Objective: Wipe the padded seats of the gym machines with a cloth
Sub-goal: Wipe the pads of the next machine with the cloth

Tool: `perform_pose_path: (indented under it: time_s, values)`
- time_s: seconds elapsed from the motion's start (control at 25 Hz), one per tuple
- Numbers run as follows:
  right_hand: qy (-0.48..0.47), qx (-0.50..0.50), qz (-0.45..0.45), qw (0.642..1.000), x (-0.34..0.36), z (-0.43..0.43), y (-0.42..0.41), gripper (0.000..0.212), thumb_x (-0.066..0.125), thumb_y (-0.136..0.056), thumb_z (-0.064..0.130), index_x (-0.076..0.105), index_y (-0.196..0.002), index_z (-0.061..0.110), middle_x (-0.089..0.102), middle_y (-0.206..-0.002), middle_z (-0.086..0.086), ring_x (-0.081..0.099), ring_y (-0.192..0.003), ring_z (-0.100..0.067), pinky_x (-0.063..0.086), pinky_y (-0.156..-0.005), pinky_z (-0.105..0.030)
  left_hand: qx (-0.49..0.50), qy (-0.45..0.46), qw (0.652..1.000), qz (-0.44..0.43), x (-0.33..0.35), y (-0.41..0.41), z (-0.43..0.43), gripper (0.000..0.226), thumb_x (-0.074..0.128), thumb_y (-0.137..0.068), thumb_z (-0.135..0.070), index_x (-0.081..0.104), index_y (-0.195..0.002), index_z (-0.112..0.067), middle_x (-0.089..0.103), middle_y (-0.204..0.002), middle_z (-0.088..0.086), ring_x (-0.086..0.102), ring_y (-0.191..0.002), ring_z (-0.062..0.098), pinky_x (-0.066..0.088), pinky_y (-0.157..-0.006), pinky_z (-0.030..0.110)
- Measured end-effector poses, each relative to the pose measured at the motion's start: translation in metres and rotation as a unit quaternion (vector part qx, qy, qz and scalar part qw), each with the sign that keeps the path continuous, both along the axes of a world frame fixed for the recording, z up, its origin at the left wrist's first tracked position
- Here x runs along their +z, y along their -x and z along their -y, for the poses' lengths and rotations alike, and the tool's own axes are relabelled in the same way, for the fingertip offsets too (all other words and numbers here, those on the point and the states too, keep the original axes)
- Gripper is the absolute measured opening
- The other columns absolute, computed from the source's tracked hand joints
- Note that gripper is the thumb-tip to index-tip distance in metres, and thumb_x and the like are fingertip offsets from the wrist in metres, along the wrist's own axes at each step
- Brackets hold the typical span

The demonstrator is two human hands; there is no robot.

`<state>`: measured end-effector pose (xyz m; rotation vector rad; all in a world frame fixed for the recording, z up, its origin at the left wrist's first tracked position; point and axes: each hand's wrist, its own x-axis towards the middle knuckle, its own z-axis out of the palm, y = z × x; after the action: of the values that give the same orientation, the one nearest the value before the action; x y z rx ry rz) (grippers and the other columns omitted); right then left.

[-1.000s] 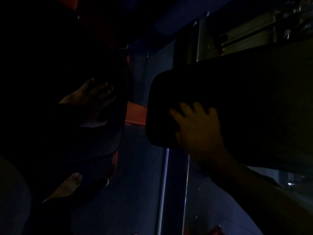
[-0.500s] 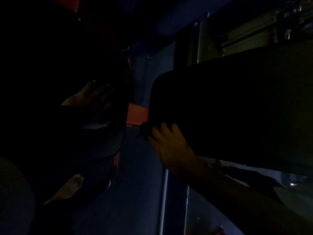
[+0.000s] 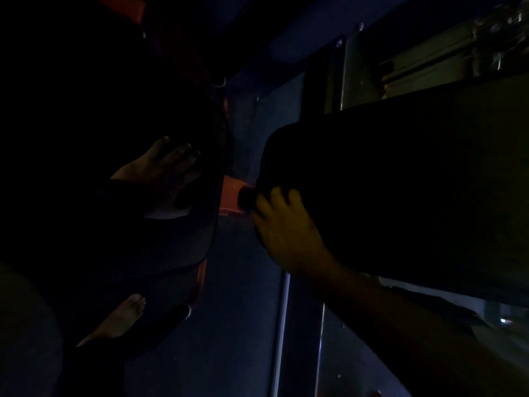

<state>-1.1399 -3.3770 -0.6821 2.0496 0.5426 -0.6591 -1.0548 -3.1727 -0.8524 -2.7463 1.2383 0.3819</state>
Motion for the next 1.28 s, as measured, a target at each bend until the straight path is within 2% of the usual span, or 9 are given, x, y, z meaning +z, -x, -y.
perform_pose_path:
  time_s: [0.2, 0.36, 0.48, 0.6, 0.76, 0.88, 1.0, 1.12, 1.28]
  values:
    - [-0.028, -0.049, 0.142, 0.988, 0.004, 0.008, -0.067, 0.038, 0.046, -0.096, 0.031, 0.055, -0.133, 0.025, 0.05, -0.134, -0.008, 0.046, -0.116, -0.035, 0.031, -0.094, -0.047, -0.003, 0.004, 1.0, 0.015, -0.005, 0.0, 0.002, 0.094, 0.025, -0.087, -0.08, 0.005, -0.162, -0.027, -0.001, -0.171, 0.007, -0.001, -0.157, 0.029, -0.001, -0.122, 0.056]
    - [-0.03, 0.033, -0.01, 0.999, -0.011, 0.015, -0.042, 0.04, 0.046, -0.095, 0.032, 0.056, -0.133, 0.026, 0.052, -0.132, -0.005, 0.047, -0.117, -0.034, 0.026, -0.094, -0.046, 0.003, 0.014, 1.0, 0.007, -0.008, 0.0, 0.002, 0.093, 0.028, -0.087, -0.079, 0.006, -0.162, -0.028, -0.002, -0.171, 0.006, -0.002, -0.157, 0.028, -0.003, -0.122, 0.055]
    - [-0.043, -0.065, 0.164, 0.983, -0.006, 0.011, -0.081, 0.044, 0.051, -0.096, 0.031, 0.051, -0.139, 0.025, 0.048, -0.139, -0.008, 0.045, -0.122, -0.035, 0.033, -0.099, -0.046, 0.003, 0.015, 1.0, 0.008, -0.009, -0.001, 0.003, 0.093, 0.028, -0.088, -0.079, 0.003, -0.162, -0.028, -0.004, -0.171, 0.006, -0.004, -0.157, 0.028, -0.004, -0.122, 0.055]
    - [-0.016, -0.037, 0.087, 0.995, -0.02, 0.007, -0.075, 0.043, 0.048, -0.097, 0.028, 0.051, -0.14, 0.023, 0.048, -0.138, -0.009, 0.045, -0.122, -0.035, 0.033, -0.1, -0.046, -0.002, 0.022, 1.0, 0.007, -0.01, -0.002, 0.002, 0.093, 0.025, -0.088, -0.079, 0.004, -0.162, -0.028, -0.004, -0.171, 0.007, -0.005, -0.157, 0.029, -0.004, -0.122, 0.056]
    - [-0.031, -0.107, 0.215, 0.97, 0.002, 0.017, -0.116, 0.047, 0.052, -0.096, 0.032, 0.047, -0.143, 0.025, 0.044, -0.145, -0.01, 0.042, -0.129, -0.036, 0.031, -0.105, -0.049, -0.002, 0.021, 1.0, 0.012, -0.014, -0.001, 0.002, 0.094, 0.027, -0.087, -0.08, 0.006, -0.162, -0.027, -0.002, -0.171, 0.007, -0.003, -0.157, 0.029, -0.003, -0.122, 0.056]
    - [0.001, -0.035, 0.109, 0.993, 0.009, 0.022, -0.102, 0.048, 0.049, -0.098, 0.035, 0.046, -0.144, 0.025, 0.043, -0.146, -0.01, 0.041, -0.131, -0.037, 0.031, -0.105, -0.049, -0.005, 0.022, 1.0, 0.013, -0.012, -0.002, 0.002, 0.095, 0.027, -0.087, -0.08, 0.004, -0.162, -0.027, -0.004, -0.171, 0.007, -0.003, -0.157, 0.029, -0.004, -0.121, 0.056]
    - [-0.02, -0.095, 0.232, 0.968, 0.031, 0.032, -0.12, 0.049, 0.054, -0.096, 0.038, 0.047, -0.143, 0.027, 0.047, -0.143, -0.01, 0.044, -0.128, -0.037, 0.033, -0.103, -0.049, -0.004, 0.035, 0.999, 0.02, -0.01, -0.001, -0.001, 0.095, 0.028, -0.087, -0.079, 0.009, -0.162, -0.026, 0.002, -0.171, 0.007, 0.002, -0.157, 0.03, -0.001, -0.122, 0.056]
    - [0.035, -0.051, 0.164, 0.984, 0.045, 0.034, -0.109, 0.054, 0.054, -0.095, 0.041, 0.042, -0.146, 0.026, 0.042, -0.146, -0.011, 0.041, -0.131, -0.037, 0.032, -0.105, -0.051, 0.001, 0.025, 1.0, 0.009, -0.008, -0.002, 0.002, 0.093, 0.028, -0.087, -0.078, 0.006, -0.162, -0.027, -0.001, -0.171, 0.007, -0.002, -0.157, 0.029, -0.003, -0.122, 0.055]
    - [0.002, -0.081, 0.232, 0.969, 0.055, 0.033, -0.113, 0.054, 0.056, -0.095, 0.04, 0.044, -0.146, 0.027, 0.044, -0.145, -0.012, 0.042, -0.131, -0.039, 0.032, -0.105, -0.051, 0.001, 0.026, 1.0, 0.005, -0.009, 0.0, 0.002, 0.094, 0.027, -0.087, -0.079, 0.004, -0.162, -0.028, -0.002, -0.171, 0.006, -0.003, -0.157, 0.029, -0.004, -0.122, 0.055]
